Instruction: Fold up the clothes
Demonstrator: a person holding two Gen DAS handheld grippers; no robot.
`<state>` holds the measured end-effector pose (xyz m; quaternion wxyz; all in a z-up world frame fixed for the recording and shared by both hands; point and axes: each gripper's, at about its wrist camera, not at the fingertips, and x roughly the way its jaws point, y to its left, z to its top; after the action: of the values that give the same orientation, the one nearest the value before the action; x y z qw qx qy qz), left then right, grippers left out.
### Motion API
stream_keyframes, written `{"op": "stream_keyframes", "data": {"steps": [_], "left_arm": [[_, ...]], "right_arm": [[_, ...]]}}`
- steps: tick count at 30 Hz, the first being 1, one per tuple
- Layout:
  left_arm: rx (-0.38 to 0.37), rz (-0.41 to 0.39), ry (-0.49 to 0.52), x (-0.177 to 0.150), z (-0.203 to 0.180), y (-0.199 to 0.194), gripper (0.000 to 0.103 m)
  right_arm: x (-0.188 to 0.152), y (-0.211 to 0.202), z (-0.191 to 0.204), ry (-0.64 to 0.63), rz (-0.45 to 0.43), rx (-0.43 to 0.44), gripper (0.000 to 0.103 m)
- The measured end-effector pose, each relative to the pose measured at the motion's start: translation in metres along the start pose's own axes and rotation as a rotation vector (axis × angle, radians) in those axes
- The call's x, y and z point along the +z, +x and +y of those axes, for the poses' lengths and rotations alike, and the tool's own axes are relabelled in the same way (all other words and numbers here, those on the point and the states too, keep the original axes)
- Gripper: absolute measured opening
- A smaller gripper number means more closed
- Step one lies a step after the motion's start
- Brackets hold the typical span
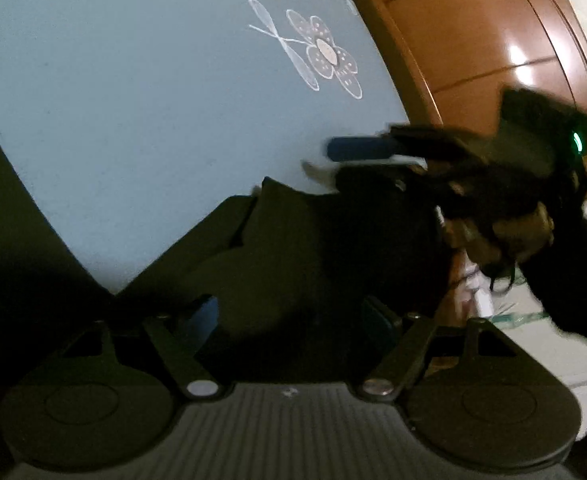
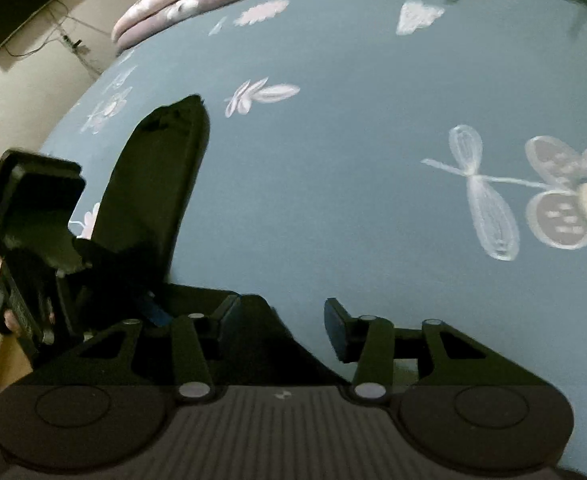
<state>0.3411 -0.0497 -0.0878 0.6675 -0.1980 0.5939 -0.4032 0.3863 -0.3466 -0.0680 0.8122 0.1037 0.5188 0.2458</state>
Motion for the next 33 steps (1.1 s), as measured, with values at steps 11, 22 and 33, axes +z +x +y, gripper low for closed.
{"op": "stream_keyframes", "data": {"steps": [11, 22, 33], "left_arm": [[-0.033, -0.043, -0.045, -0.005, 0.003, -0.002, 0.078], [-0.034, -0.026, -0.009, -0.009, 0.002, -0.003, 0.078], [-0.032, -0.032, 0.015, -0.01, 0.001, 0.0, 0.078]], "right_arm": [[0.001, 0.029, -0.017, 0.213, 0.109, 0.283, 0.03], [0.001, 0.005, 0.021, 0.005, 0.167, 0.283, 0.032], [0.019, 0.016, -0.037, 0.145, 0.058, 0.22, 0.038]]}}
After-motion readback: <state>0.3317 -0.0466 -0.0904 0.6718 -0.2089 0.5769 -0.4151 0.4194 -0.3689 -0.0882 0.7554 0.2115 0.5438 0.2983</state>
